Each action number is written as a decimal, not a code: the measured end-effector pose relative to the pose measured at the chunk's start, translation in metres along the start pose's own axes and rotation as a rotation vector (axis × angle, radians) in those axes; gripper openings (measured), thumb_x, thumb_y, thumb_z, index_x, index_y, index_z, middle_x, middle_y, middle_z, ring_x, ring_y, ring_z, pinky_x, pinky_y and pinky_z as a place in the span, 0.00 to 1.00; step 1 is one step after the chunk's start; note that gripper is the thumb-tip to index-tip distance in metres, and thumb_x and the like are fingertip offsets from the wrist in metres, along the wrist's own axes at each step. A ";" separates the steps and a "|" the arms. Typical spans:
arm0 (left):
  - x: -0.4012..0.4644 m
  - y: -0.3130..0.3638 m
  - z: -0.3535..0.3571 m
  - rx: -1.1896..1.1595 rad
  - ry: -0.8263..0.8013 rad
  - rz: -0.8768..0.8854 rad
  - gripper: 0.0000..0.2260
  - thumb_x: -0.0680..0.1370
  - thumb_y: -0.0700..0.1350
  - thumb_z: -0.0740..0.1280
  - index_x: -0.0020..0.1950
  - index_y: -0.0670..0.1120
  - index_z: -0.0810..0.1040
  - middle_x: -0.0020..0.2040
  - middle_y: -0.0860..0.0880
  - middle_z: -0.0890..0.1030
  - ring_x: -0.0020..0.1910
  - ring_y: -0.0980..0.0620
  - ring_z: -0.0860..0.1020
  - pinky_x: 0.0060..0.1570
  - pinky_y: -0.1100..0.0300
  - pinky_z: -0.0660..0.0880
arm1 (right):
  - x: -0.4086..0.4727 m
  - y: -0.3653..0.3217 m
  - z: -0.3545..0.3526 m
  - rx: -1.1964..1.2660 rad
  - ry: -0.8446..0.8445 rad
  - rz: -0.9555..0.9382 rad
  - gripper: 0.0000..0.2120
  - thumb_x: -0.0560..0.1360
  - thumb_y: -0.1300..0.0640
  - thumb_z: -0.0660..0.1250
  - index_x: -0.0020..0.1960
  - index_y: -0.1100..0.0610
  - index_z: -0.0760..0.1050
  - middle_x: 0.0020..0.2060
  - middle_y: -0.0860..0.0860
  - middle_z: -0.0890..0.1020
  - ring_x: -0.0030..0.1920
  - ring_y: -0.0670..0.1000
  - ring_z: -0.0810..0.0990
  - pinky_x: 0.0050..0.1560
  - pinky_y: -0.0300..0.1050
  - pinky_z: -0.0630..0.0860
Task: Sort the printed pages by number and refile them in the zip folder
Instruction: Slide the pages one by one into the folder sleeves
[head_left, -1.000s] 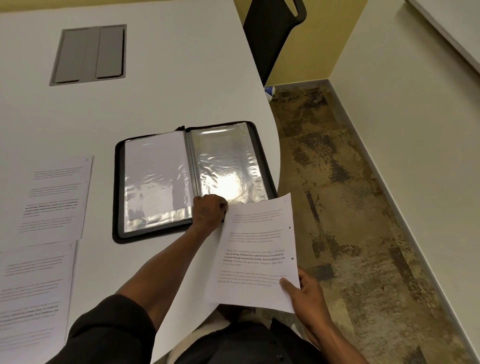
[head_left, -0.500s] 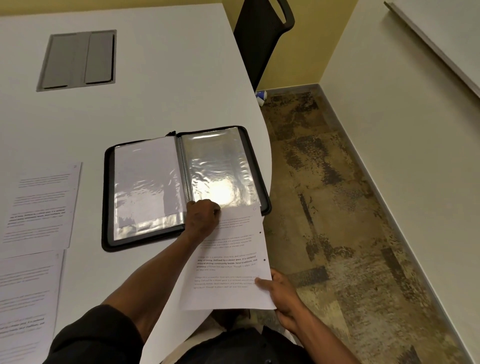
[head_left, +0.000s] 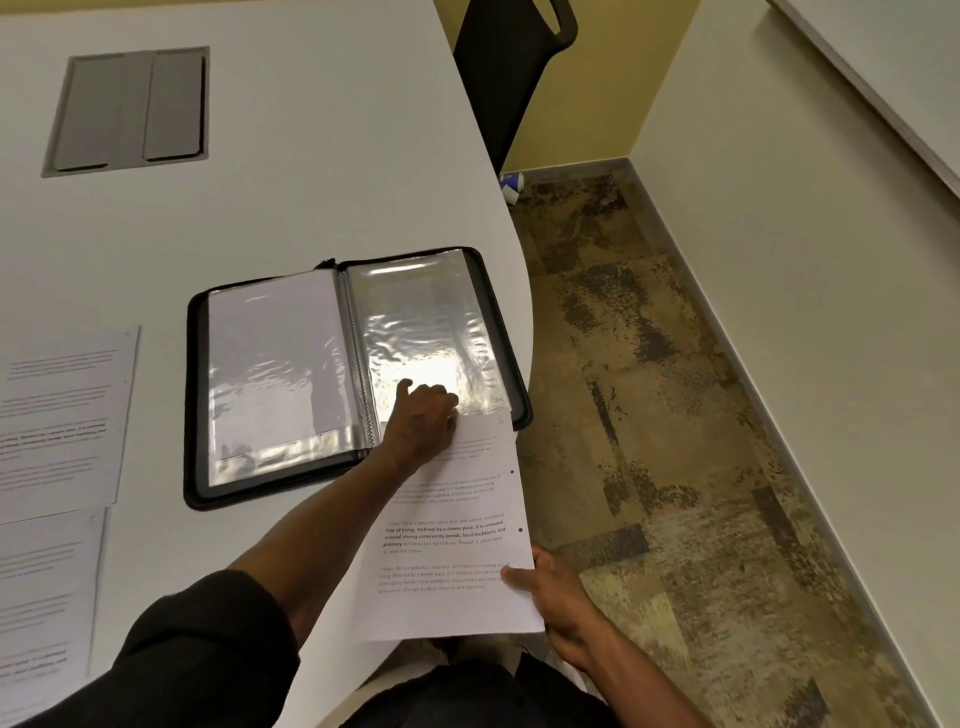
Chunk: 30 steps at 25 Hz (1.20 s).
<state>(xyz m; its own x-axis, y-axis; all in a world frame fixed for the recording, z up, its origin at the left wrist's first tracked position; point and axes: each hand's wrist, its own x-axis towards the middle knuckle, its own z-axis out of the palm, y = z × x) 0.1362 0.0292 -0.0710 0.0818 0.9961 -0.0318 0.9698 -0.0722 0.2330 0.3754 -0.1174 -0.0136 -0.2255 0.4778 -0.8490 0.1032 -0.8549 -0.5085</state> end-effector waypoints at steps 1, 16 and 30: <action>0.005 0.005 -0.002 0.013 -0.018 0.038 0.07 0.77 0.45 0.65 0.49 0.47 0.82 0.44 0.50 0.82 0.46 0.49 0.80 0.64 0.45 0.63 | -0.001 -0.001 0.001 0.009 0.006 -0.006 0.12 0.81 0.64 0.64 0.63 0.58 0.78 0.53 0.54 0.86 0.51 0.55 0.86 0.44 0.46 0.83; 0.025 0.042 -0.002 -0.010 -0.057 0.030 0.11 0.80 0.46 0.62 0.46 0.45 0.83 0.42 0.49 0.83 0.43 0.50 0.80 0.66 0.46 0.64 | 0.018 -0.028 0.012 -0.130 0.108 -0.155 0.32 0.79 0.68 0.61 0.69 0.34 0.62 0.59 0.48 0.80 0.56 0.53 0.82 0.53 0.53 0.83; 0.022 0.043 -0.005 -0.091 -0.104 -0.021 0.11 0.80 0.46 0.62 0.52 0.46 0.85 0.46 0.49 0.84 0.46 0.50 0.80 0.68 0.46 0.62 | 0.033 -0.035 0.019 -0.059 0.071 -0.231 0.28 0.81 0.65 0.64 0.72 0.38 0.64 0.59 0.45 0.80 0.58 0.50 0.81 0.56 0.52 0.82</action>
<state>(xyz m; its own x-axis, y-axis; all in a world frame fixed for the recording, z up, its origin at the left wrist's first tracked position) 0.1783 0.0482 -0.0564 0.0897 0.9865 -0.1372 0.9471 -0.0419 0.3182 0.3461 -0.0757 -0.0215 -0.1817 0.6741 -0.7159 0.1137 -0.7088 -0.6962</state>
